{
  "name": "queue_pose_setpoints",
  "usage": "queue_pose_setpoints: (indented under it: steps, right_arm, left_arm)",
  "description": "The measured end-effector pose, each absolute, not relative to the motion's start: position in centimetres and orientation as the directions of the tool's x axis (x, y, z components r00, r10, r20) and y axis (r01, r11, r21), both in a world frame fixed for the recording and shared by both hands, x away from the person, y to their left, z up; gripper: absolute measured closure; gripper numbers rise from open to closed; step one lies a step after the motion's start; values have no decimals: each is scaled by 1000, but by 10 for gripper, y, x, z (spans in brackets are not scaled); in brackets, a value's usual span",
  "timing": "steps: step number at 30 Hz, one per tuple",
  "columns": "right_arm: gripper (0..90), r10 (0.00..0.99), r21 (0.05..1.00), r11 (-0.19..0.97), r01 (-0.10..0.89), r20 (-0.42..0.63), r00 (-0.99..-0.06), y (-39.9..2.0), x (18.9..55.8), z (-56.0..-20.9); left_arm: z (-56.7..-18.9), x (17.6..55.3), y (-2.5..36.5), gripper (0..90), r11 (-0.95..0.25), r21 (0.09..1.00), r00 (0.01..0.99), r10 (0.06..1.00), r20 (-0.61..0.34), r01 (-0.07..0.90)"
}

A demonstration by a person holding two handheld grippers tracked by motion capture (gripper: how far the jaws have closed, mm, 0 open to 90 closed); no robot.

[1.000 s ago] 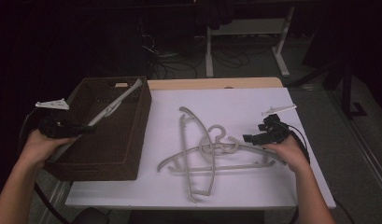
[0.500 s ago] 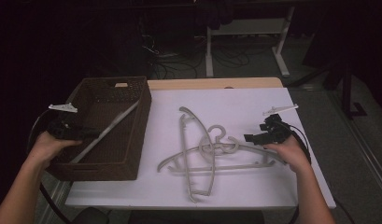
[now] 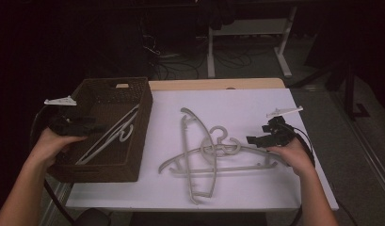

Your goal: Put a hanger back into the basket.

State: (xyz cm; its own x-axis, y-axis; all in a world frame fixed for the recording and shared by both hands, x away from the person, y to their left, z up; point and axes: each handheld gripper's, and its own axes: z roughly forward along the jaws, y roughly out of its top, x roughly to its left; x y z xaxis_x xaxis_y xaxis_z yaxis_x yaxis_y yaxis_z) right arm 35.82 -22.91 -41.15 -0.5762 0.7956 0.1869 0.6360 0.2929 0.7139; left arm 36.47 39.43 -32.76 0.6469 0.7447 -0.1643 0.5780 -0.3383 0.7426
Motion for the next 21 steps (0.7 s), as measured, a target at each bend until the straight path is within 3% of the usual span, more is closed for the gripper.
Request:
queue_pose_setpoints:
  steps: [9, 21]
  right_arm:
    - [123, 793, 715, 298, 632, 184, -582, -229, 348, -416]
    - [123, 787, 733, 288, 616, 185, -588, -236, 325, -420]
  left_arm:
    - [-315, 363, 363, 188, -329, 775, 681, 712, -173, 540]
    - [-296, 358, 274, 179, -347, 804, 747, 642, -172, 483]
